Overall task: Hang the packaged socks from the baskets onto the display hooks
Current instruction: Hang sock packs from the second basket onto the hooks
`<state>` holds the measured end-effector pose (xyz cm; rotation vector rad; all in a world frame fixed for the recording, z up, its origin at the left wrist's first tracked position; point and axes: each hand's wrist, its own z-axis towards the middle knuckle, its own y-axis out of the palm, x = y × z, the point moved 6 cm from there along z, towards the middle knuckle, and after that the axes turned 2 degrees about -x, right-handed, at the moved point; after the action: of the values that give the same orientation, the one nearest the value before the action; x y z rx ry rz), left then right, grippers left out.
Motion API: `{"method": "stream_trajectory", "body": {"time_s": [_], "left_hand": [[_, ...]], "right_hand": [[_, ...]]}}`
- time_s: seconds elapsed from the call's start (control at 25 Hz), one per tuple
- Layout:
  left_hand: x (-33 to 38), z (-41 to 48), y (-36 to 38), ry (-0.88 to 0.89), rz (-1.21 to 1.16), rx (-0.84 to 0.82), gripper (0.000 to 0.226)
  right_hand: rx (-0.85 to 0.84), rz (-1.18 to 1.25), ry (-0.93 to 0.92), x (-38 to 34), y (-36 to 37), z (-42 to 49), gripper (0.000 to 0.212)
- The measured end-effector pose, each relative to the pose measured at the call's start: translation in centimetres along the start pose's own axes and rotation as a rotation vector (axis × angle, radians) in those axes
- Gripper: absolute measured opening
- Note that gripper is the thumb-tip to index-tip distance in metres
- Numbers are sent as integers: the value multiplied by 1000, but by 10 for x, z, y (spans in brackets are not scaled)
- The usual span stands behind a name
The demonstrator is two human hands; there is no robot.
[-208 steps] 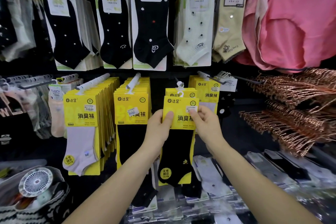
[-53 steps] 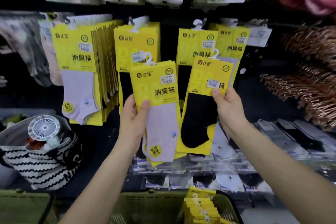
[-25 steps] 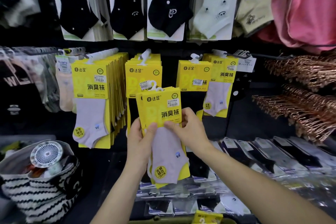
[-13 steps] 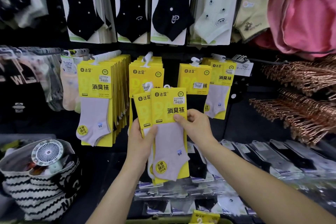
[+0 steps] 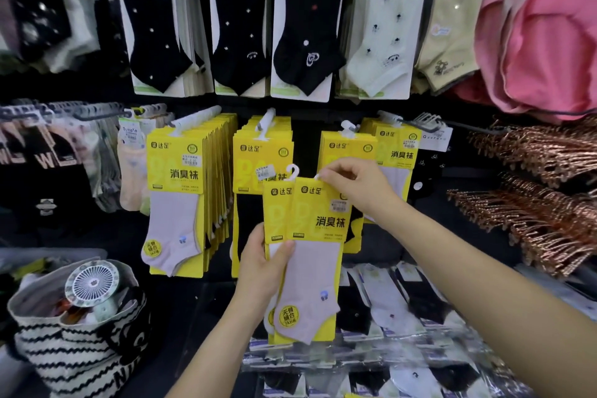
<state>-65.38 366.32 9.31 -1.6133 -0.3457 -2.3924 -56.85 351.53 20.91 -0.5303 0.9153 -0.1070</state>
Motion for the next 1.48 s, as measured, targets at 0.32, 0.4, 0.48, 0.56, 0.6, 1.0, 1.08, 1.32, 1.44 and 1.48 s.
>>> {"method": "stream_trajectory", "body": {"time_s": [0.32, 0.4, 0.48, 0.56, 0.6, 1.0, 1.08, 1.32, 1.44, 1.48], "left_hand": [[11, 35, 29, -31, 31, -53, 23], [13, 41, 31, -22, 57, -32, 20], [16, 45, 27, 10, 71, 12, 21], [16, 43, 17, 46, 85, 81, 24], [12, 41, 10, 55, 81, 117, 24], [7, 41, -16, 59, 65, 114, 21], [8, 42, -15, 61, 53, 101, 22], [10, 39, -12, 52, 52, 99, 20], [11, 38, -8, 50, 62, 79, 18], [11, 37, -6, 48, 51, 70, 18]], "right_hand": [[138, -19, 60, 11, -59, 25, 14], [191, -24, 88, 16, -69, 34, 15], [251, -12, 106, 21, -78, 44, 13], [275, 26, 109, 23, -81, 54, 10], [282, 44, 110, 24, -81, 60, 10], [302, -25, 66, 23, -65, 74, 11], [300, -35, 63, 23, -65, 72, 11], [589, 65, -80, 12, -68, 23, 15], [354, 199, 16, 24, -25, 4, 20], [252, 202, 76, 28, -8, 1, 21]]}}
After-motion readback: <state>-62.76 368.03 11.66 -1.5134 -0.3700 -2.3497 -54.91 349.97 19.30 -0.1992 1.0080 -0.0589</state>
